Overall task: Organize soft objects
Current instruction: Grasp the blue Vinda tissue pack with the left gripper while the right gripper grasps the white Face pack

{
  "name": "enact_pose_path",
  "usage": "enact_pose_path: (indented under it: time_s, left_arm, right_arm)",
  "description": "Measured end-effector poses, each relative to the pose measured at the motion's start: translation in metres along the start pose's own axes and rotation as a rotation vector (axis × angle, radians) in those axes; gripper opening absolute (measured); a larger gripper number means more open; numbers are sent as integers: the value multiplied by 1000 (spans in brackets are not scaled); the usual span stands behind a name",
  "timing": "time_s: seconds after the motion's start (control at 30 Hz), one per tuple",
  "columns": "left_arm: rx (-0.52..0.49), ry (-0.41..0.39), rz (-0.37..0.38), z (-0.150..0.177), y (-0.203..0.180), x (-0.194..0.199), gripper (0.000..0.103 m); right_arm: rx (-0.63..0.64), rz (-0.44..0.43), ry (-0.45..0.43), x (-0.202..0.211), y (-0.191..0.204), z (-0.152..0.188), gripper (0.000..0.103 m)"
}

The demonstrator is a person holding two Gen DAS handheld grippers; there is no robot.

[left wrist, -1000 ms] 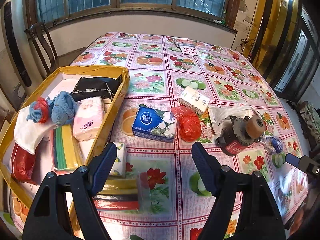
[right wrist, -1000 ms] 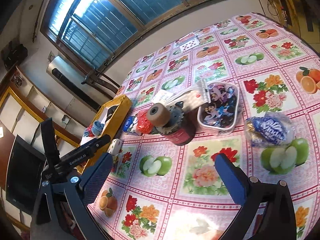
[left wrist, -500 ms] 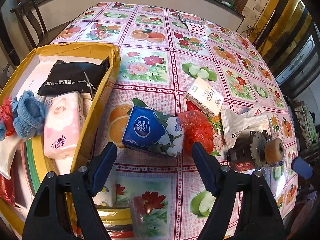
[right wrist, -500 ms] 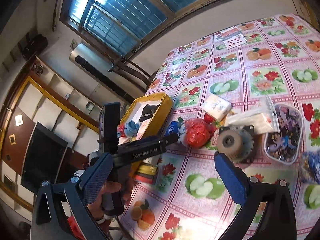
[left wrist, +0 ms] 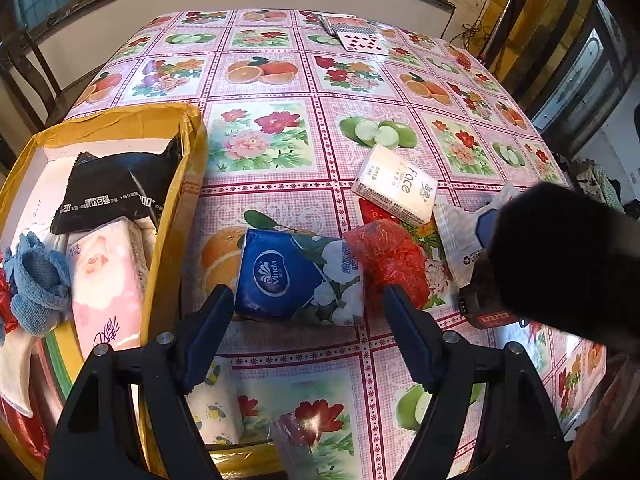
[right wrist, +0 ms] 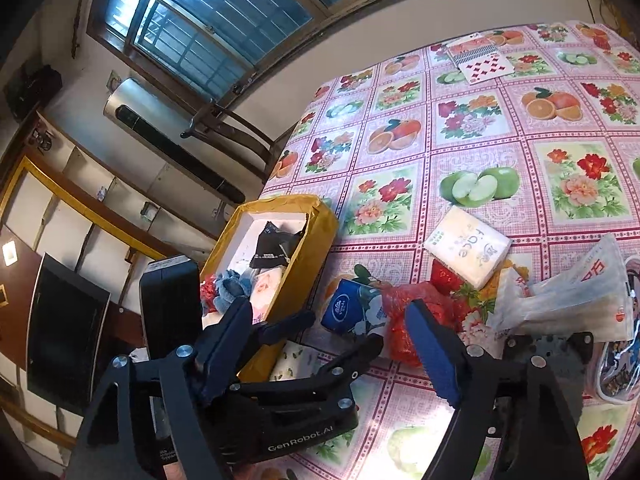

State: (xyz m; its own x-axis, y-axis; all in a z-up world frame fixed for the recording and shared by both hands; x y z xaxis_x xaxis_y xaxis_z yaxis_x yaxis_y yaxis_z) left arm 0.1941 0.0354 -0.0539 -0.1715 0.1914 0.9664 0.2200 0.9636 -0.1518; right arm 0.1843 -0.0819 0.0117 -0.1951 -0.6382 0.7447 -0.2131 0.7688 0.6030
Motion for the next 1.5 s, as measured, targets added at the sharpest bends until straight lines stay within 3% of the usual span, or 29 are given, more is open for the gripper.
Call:
enact_pose_path:
  time_s: [0.1, 0.2, 0.37, 0.53, 0.6, 0.87, 1.0, 1.27, 1.5]
  left_arm:
    - [-25, -3, -3, 0, 0, -1, 77]
    - [-31, -5, -11, -2, 1, -2, 77]
    - [-66, -3, -16, -4, -2, -3, 77]
    - [-64, 5, 44, -7, -5, -3, 77]
    - [-62, 9, 13, -10, -5, -4, 77]
    - [-57, 61, -31, -15, -9, -13, 77]
    - [-30, 84, -20, -23, -10, -16, 77]
    - [-44, 179, 18, -22, -18, -22, 77]
    - [-4, 146, -46, -27, -5, -17, 77]
  right_arm:
    - [14, 34, 13, -2, 3, -3, 80]
    - [4, 114, 82, -14, -4, -8, 80]
    - [31, 295, 205, -29, -22, -15, 80]
    - [80, 412, 227, -28, -28, -28, 75]
    - [94, 457, 241, -27, -32, -34, 69]
    - [176, 608, 377, -53, -51, -60, 71]
    - [213, 656, 431, -68, -61, -67, 71]
    - [259, 666, 542, -90, -78, -69, 71]
    - [299, 685, 587, -99, -72, -68, 71]
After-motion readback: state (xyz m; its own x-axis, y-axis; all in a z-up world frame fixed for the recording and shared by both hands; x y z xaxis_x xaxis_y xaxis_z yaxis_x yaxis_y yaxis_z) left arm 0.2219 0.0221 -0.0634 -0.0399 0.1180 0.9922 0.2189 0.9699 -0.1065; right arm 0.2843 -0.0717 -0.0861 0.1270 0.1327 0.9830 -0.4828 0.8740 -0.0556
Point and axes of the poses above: each gripper's, at about its wrist camera, not at the fingertips, and x roughly against the way its jaws point, y to its left, z to its underside, the point moved 5 cm from there along -x, roughly the way its jaws point, and after that the axes turned 14 degrees about y, right-handed, at the moved point
